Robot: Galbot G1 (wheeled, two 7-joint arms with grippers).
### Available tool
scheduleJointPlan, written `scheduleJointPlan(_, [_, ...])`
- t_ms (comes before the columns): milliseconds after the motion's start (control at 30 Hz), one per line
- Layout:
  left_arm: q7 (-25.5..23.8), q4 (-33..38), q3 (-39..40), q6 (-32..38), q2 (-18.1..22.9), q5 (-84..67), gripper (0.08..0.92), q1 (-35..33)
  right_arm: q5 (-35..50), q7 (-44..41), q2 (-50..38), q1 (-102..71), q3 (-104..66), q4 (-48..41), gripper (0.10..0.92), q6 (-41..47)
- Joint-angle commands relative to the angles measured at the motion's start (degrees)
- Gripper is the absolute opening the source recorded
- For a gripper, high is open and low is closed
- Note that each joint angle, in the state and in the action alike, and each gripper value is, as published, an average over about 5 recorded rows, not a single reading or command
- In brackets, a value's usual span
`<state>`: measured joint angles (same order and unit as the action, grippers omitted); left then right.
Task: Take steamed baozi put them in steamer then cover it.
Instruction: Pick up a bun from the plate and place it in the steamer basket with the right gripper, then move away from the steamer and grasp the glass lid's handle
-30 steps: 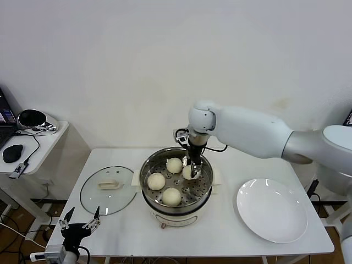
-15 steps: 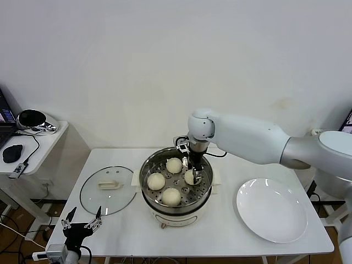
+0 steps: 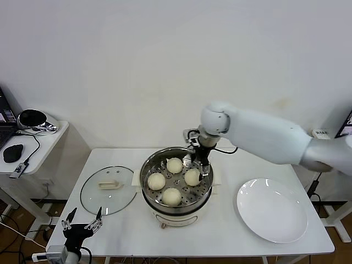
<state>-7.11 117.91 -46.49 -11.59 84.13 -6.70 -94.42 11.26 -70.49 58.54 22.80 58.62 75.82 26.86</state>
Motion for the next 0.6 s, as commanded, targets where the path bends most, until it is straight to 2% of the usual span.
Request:
scheduleJointPlan(33, [0.7,1.0,0.8,0.3,-0.1,-2.3,0.823,-0.3,3.4,6.5,-14.3,-7.9,-21.4,7.7,0.823,-6.0])
scheduleJointPlan(167, [1.7,1.2,1.5,0.4,-0.3,-2.7,0.823,-0.4,6.4,13.2,-22.3,-16.0,-32.9,13.2,0.823,-6.3])
scheduleJointPlan(333, [2.7,1.1,1.6,0.4,-1.6,-3.1,0.823,-0.1,10.1,23.7,-29.3,-34.2,-52.2,18.1,0.823,-9.1])
scheduleJointPlan(467, [2.7,0.6,1.3,-0.2,-2.6,-3.8,0.823,0.8,13.4,33.0,-31.8,-48.2,-64.1,20.5,0.823,-13.4])
scheduleJointPlan(600, [2.2,0.7,1.4,-1.4,-2.2,-3.8,0.823,2.3,17.4,38.5,-29.8,-62.6,-77.8,21.8,0.823,-17.7])
